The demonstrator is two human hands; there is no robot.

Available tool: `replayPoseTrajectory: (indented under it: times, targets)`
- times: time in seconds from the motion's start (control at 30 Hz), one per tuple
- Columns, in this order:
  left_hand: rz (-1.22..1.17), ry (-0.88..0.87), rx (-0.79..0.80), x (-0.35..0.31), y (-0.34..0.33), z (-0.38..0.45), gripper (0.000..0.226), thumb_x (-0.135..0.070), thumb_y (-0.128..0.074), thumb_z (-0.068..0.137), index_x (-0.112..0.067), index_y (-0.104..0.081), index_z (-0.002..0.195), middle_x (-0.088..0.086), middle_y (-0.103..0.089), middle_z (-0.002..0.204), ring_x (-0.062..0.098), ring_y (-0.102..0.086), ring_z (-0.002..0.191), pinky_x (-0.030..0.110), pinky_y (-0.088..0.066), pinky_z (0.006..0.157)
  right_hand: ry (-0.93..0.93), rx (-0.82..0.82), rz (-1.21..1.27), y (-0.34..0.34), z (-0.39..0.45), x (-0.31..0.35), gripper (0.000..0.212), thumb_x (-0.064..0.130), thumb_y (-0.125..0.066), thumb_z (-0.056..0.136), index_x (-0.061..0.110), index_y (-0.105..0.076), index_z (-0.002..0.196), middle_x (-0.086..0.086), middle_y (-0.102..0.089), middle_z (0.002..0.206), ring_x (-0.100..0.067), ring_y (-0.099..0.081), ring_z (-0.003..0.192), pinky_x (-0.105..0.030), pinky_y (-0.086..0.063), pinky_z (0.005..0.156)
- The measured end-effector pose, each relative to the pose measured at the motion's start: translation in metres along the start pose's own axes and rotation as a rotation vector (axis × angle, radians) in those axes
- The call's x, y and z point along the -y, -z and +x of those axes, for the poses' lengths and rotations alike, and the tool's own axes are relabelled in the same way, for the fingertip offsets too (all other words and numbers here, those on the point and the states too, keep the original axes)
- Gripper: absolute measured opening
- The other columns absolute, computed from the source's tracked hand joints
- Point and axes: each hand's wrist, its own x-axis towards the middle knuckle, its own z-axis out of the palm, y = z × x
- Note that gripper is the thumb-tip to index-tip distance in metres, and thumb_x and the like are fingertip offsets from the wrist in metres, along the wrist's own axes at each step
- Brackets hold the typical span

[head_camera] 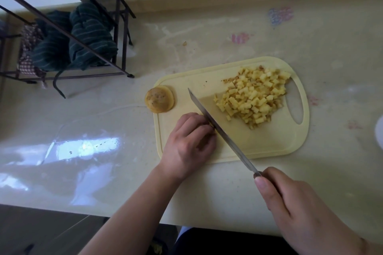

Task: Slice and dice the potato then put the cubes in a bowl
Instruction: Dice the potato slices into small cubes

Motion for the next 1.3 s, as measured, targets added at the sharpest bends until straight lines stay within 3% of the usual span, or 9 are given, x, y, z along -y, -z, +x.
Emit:
replayPoseTrajectory:
  times: [0.1,0.27,0.5,0.63,0.87,1.1,1.3]
  targets:
    - [-0.011,0.003,0.000,0.001,0.000,0.001,0.007,-0.001,-0.078,0.085,0.004,-0.075,0.088,0.015,-0.070,0.100,0.032,-0.066,0.095,0.031,-0.052,0.091,-0.024,0.012,-0.030,-0.001,-0.006,0.000,0.053,0.075,-0.015,0.078,0.028,-0.041,0.076,0.009,-0.052,0.054,-0.008,-0.046,0.048,-0.022,-0.032,0.049]
    - [-0.029,0.009,-0.001,0.001,-0.001,0.002,0.007,-0.001,-0.077,0.084,0.004,-0.075,0.090,0.015,-0.071,0.101,0.032,-0.067,0.096,0.032,-0.053,0.091,0.011,0.007,-0.045,-0.011,0.008,0.004,0.053,0.072,-0.013,0.082,0.027,-0.039,0.073,0.016,-0.057,0.065,-0.006,-0.049,0.052,-0.023,-0.036,0.055]
    - [-0.021,0.002,-0.015,0.001,0.000,0.002,0.008,-0.002,-0.080,0.084,0.003,-0.073,0.085,0.015,-0.067,0.094,0.029,-0.063,0.091,0.027,-0.050,0.092,0.011,-0.068,-0.016,0.006,0.018,-0.002,0.038,0.067,-0.022,0.085,0.037,-0.043,0.073,0.003,-0.060,0.063,-0.011,-0.052,0.049,-0.030,-0.038,0.050]
    - [-0.008,0.002,-0.012,0.001,0.002,-0.001,0.010,-0.003,-0.080,0.085,0.003,-0.074,0.086,0.016,-0.066,0.094,0.030,-0.062,0.090,0.031,-0.051,0.089,0.031,-0.062,-0.017,0.005,0.016,0.000,0.042,0.069,-0.022,0.084,0.034,-0.042,0.074,-0.003,-0.057,0.062,-0.015,-0.050,0.049,-0.033,-0.039,0.051]
    - [0.002,0.009,-0.025,0.000,0.004,-0.006,0.006,-0.001,-0.075,0.086,0.005,-0.073,0.087,0.017,-0.068,0.095,0.029,-0.062,0.092,0.023,-0.045,0.094,0.037,-0.014,0.006,-0.003,0.005,0.005,0.044,0.071,-0.022,0.081,0.032,-0.043,0.078,-0.013,-0.055,0.067,-0.016,-0.048,0.049,-0.033,-0.039,0.054]
    - [-0.026,-0.004,-0.022,0.004,0.005,-0.008,0.007,-0.001,-0.072,0.090,0.005,-0.074,0.088,0.015,-0.071,0.097,0.030,-0.066,0.093,0.027,-0.050,0.092,0.005,0.002,-0.011,-0.007,-0.003,0.002,0.046,0.073,-0.018,0.079,0.034,-0.043,0.081,-0.009,-0.056,0.066,-0.017,-0.050,0.051,-0.031,-0.039,0.053]
    - [-0.055,0.003,-0.025,0.004,0.006,-0.005,0.005,0.003,-0.076,0.085,0.005,-0.076,0.089,0.014,-0.074,0.101,0.028,-0.068,0.096,0.029,-0.053,0.093,0.061,0.027,-0.052,-0.018,0.007,0.002,0.050,0.069,-0.016,0.085,0.025,-0.037,0.073,0.006,-0.052,0.059,-0.010,-0.043,0.046,-0.024,-0.030,0.049]
